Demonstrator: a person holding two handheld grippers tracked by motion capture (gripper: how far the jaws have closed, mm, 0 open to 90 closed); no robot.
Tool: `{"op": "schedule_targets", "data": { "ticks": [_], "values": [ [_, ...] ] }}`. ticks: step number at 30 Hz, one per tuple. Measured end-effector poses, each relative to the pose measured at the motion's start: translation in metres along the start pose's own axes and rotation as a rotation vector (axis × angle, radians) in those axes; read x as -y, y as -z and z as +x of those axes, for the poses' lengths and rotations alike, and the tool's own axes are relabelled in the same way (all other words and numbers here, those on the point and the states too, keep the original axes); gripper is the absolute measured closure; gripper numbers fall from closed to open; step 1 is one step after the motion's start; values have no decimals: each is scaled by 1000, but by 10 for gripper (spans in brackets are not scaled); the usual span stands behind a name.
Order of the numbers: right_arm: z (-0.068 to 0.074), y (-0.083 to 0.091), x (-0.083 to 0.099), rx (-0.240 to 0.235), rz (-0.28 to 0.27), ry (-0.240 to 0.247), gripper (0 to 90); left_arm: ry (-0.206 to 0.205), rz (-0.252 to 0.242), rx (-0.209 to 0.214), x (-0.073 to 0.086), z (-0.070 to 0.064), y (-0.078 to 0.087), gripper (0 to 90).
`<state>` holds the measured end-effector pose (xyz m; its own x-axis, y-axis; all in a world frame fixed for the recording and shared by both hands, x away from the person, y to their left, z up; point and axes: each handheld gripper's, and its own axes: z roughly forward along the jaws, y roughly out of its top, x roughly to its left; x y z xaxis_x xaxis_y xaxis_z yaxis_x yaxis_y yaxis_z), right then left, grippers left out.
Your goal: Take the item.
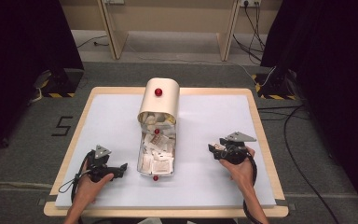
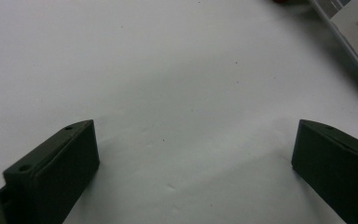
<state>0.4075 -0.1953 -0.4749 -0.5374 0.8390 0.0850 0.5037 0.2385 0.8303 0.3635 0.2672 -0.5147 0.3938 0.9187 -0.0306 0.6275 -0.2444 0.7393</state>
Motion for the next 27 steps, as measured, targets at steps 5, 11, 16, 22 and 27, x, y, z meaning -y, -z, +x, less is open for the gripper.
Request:
{"op": "schedule_targets", "data": {
  "ticks": [5,11,16,22,27],
  "values": [
    [4,1,-2,-9,1,3,389,0,2,2,0,0,0,1],
    [7,2,-2,-20,5,3,378,1,0,1,0,0,0,0],
    [10,5,0,-25,7,3,369,2,0,3,0,0,0,0],
    [15,7,3,-29,14,17,363,2,-1,3,0,0,0,0],
    [17,11,6,-32,13,18,357,1,0,2,0,0,0,1]
  ]
}}
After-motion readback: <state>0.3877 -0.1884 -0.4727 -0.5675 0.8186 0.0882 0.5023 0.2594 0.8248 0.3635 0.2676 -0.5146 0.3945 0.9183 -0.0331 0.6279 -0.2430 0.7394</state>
